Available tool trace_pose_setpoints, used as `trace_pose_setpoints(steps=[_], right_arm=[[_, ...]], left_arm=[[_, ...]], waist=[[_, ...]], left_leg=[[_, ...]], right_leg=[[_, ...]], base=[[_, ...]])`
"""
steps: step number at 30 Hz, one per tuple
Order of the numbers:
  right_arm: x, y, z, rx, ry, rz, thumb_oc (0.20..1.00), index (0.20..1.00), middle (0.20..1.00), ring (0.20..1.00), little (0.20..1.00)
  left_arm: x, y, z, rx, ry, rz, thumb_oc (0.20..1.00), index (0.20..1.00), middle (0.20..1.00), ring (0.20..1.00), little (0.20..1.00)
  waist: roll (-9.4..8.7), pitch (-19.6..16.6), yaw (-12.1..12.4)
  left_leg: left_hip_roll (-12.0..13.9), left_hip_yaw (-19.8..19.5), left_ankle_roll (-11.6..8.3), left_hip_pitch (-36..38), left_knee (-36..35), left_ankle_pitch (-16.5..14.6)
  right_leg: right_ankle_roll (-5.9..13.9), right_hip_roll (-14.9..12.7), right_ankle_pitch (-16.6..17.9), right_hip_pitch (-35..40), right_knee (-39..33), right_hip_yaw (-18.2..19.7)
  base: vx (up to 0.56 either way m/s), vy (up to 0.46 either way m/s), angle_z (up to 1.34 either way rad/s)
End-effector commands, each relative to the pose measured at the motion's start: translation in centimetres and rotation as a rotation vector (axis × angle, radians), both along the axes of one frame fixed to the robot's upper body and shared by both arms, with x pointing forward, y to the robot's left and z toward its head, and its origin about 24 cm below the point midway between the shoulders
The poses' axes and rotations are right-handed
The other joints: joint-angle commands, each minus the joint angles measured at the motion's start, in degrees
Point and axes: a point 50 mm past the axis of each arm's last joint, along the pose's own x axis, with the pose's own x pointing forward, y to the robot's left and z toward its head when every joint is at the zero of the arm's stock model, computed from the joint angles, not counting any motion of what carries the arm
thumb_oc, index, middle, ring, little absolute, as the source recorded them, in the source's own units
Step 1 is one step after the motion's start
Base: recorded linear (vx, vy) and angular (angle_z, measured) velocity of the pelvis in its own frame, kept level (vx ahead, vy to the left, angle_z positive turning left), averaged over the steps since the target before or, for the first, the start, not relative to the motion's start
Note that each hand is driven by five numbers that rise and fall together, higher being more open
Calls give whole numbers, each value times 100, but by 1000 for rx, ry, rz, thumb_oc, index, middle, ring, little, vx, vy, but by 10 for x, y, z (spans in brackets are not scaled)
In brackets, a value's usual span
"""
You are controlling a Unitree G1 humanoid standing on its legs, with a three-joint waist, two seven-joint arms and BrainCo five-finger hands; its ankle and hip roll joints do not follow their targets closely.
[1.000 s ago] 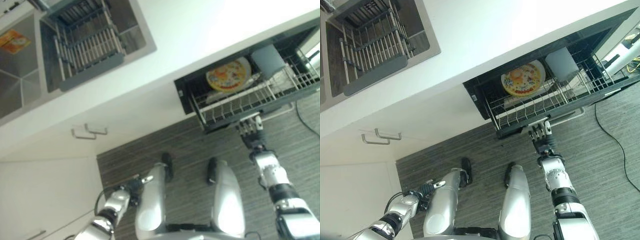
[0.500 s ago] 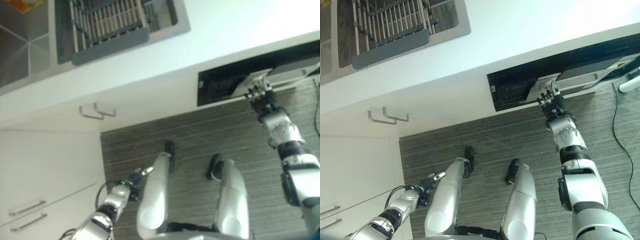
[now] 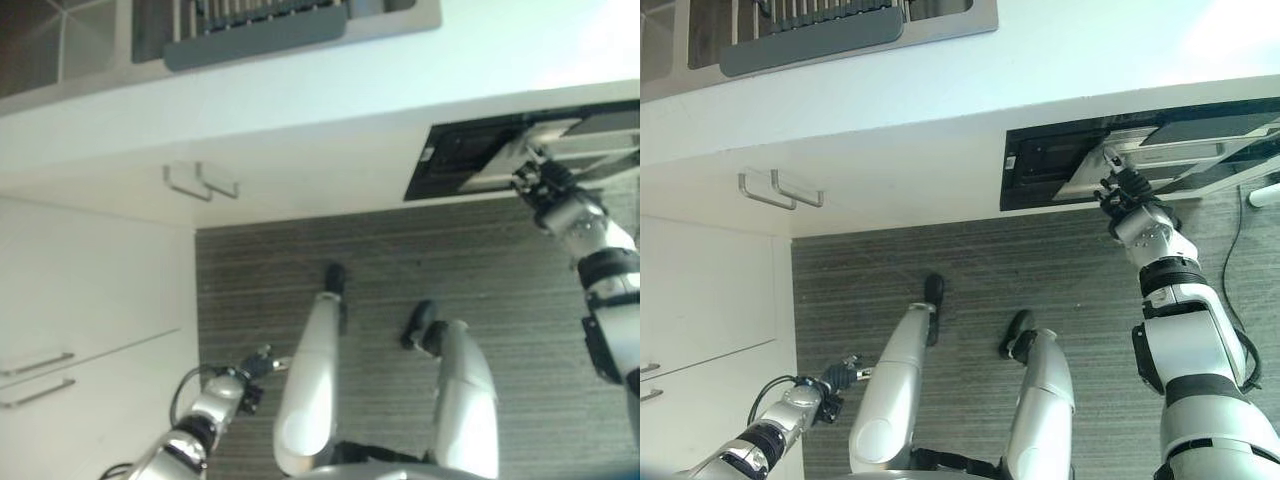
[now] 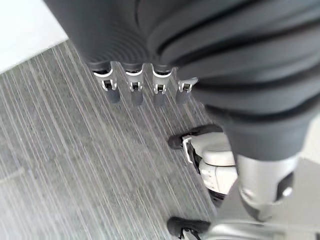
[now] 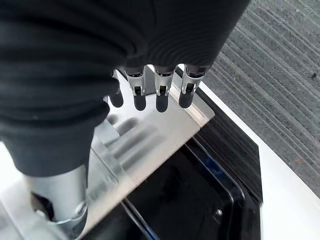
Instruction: Place the dishes in the dishwasher.
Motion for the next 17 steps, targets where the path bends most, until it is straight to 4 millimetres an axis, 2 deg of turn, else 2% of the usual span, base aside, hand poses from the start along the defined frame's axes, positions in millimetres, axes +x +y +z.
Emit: trace_pose_setpoints(steps=[1, 2, 4, 6, 7, 8, 9, 12, 13, 14, 16, 17], right_arm=[[12, 34, 87, -39, -318, 248, 1000, 1000, 1000, 1000, 1000], [9, 33, 48, -38, -235, 292, 1000, 1000, 1000, 1000, 1000], [-5, 30, -13, -64, -102, 334, 1000, 1000, 1000, 1000, 1000], [-28, 27, -70, -29, -17, 371, 1000, 1000, 1000, 1000, 1000], [-33, 29, -80, -14, 0, 372, 1000, 1000, 1000, 1000, 1000], [-48, 29, -108, 4, 46, 378, 1000, 1000, 1000, 1000, 1000], [-59, 30, -125, 1, 76, 381, 1000, 1000, 1000, 1000, 1000], [-75, 29, -147, -3, 106, 338, 1000, 1000, 1000, 1000, 1000], [-90, 33, -166, -11, 148, 320, 1000, 1000, 1000, 1000, 1000], [-107, 35, -183, -10, 192, 316, 1000, 1000, 1000, 1000, 1000], [-119, 35, -196, -30, 228, 316, 1000, 1000, 1000, 1000, 1000], [-133, 34, -210, -25, 277, 317, 1000, 1000, 1000, 1000, 1000]], left_arm=[[-4, 3, 1, -89, 2, 6, 1000, 1000, 1000, 1000, 1000], [-4, -1, 1, -148, 16, 7, 1000, 1000, 1000, 1000, 1000], [-6, -6, 0, -235, 14, 8, 1000, 1000, 1000, 1000, 1000], [-4, -12, 3, -277, -37, 6, 1000, 1000, 1000, 1000, 1000], [-4, -13, 3, -280, -39, 3, 1000, 1000, 1000, 1000, 1000], [-4, -12, 2, -267, -39, 11, 1000, 1000, 1000, 1000, 1000], [-6, -11, 0, -256, -30, 30, 1000, 1000, 1000, 1000, 1000], [-13, -5, -5, -209, 4, 71, 1000, 1000, 1000, 1000, 1000], [-18, -1, -9, -164, 19, 110, 1000, 1000, 1000, 1000, 1000], [-21, 2, -10, -145, 22, 123, 1000, 1000, 1000, 1000, 1000], [-22, 3, -10, -145, 21, 129, 1000, 1000, 1000, 1000, 1000], [-21, 2, -10, -155, 18, 128, 1000, 1000, 1000, 1000, 1000]], waist=[[-140, -205, 179], [-153, -205, 118], [-144, -205, -3], [-119, -205, -166], [-119, -205, -200], [-135, -205, -310], [-144, -208, -389], [-164, -346, -532], [-173, -517, -680], [-182, -668, -768], [-180, -797, -826], [-178, -954, -889]], left_leg=[[-464, 397, 533, 771, -563, -374], [-475, 383, 540, 918, -717, -322], [-471, 426, 525, 1243, -1051, -213], [-453, 525, 489, 1631, -1417, -98], [-450, 541, 479, 1712, -1480, -74], [-436, 591, 458, 1913, -1636, -40], [-418, 637, 432, 2107, -1775, -15], [-375, 742, 379, 2354, -1973, -3], [-298, 897, 353, 2508, -2207, 168], [-263, 957, 297, 2695, -2403, 208], [-234, 1020, 255, 2858, -2578, 253], [-197, 1075, 200, 3047, -2769, 306]], right_leg=[[103, 376, -23, 503, -374, 423], [144, 385, 48, 617, -546, 468], [240, 378, 199, 875, -911, 521], [337, 357, 374, 1223, -1358, 522], [360, 350, 416, 1301, -1442, 519], [407, 332, 505, 1489, -1670, 510], [437, 330, 573, 1675, -1888, 501], [484, 327, 676, 1916, -2229, 472], [456, 357, 889, 2096, -2589, 419], [485, 368, 922, 2298, -2813, 414], [512, 378, 954, 2475, -2994, 391], [545, 390, 991, 2678, -3192, 363]], base=[[0, 0, 0], [0, 0, 0], [0, 0, 0], [-19, 61, -12], [-32, 51, -24], [-36, 31, -27], [-39, 22, -27], [-71, 12, -24], [-171, 7, -30], [-157, 4, -22], [-15, -1, -8], [0, 6, -8]])
